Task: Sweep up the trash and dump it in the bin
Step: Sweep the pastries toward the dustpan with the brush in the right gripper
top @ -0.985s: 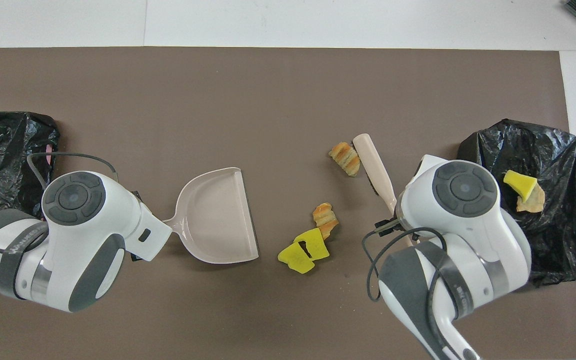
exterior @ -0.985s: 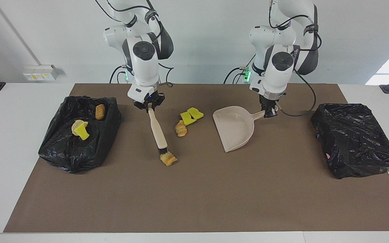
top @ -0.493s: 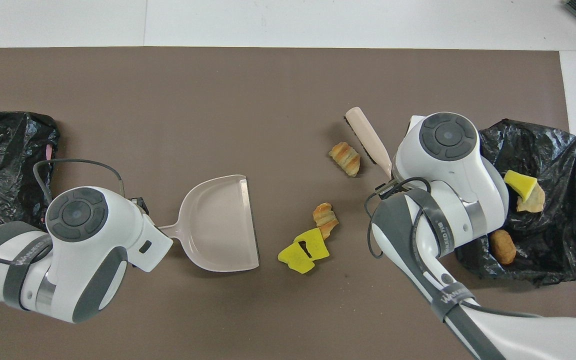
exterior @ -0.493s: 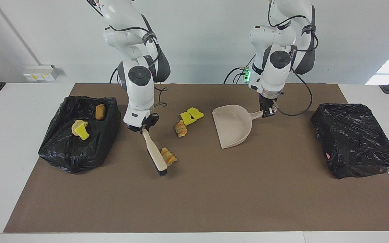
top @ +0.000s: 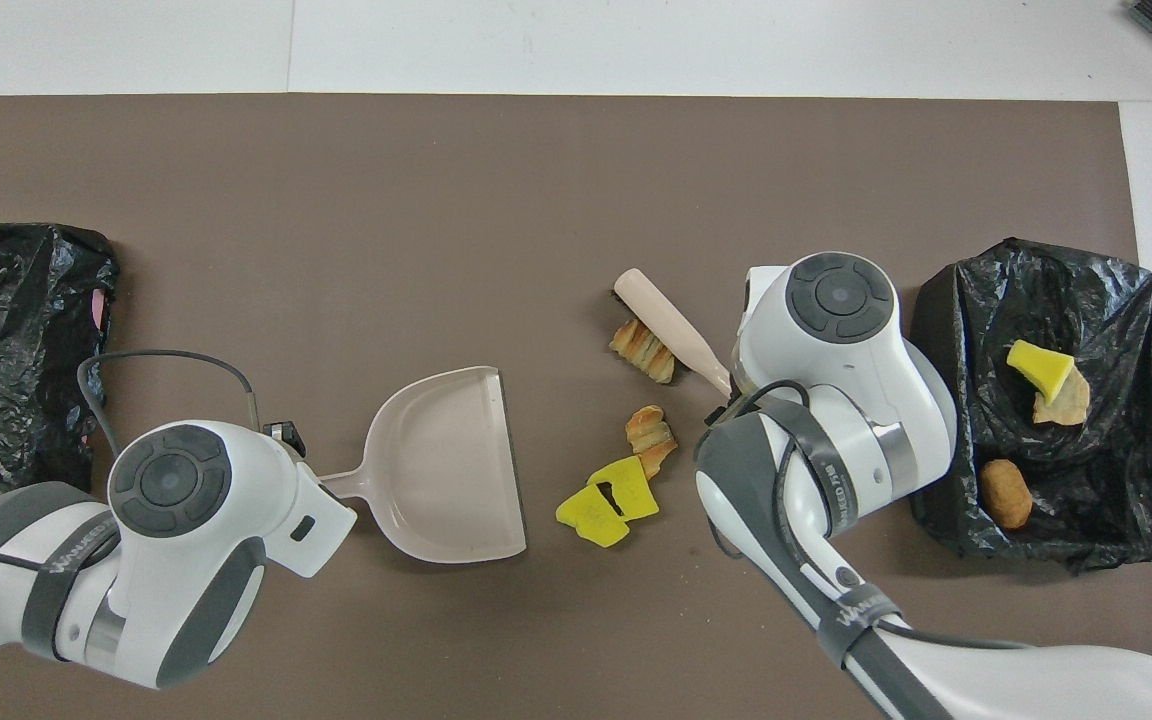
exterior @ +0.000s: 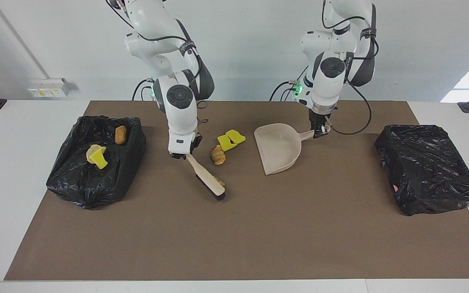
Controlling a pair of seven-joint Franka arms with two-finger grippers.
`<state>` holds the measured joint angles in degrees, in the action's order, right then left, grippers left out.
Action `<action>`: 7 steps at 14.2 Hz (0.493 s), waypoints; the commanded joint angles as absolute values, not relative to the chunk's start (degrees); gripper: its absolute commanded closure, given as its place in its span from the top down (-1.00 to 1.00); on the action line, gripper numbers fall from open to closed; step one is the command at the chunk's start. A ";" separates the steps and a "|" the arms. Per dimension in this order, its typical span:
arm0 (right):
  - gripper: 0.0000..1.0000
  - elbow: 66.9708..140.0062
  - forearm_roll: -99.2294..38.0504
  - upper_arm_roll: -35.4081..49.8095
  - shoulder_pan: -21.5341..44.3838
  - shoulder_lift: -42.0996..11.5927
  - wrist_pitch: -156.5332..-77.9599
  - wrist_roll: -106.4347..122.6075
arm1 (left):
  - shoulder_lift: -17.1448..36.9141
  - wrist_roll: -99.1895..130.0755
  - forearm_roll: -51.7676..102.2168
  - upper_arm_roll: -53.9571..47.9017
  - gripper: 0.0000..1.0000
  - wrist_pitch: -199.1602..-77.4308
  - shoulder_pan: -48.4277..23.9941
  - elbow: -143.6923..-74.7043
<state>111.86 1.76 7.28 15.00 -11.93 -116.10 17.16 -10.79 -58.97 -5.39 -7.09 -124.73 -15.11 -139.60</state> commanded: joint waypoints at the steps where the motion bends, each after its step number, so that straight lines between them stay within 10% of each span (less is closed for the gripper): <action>1: -1.00 113.47 -4.20 7.47 17.66 -9.67 -116.37 16.63 | -12.31 -56.69 -5.71 -6.68 -1.00 -128.66 -16.61 -143.09; 7: -1.00 116.45 -9.22 7.47 23.55 -6.95 -116.19 13.10 | -12.22 -54.14 -5.71 -6.59 -1.00 -130.78 -16.61 -144.05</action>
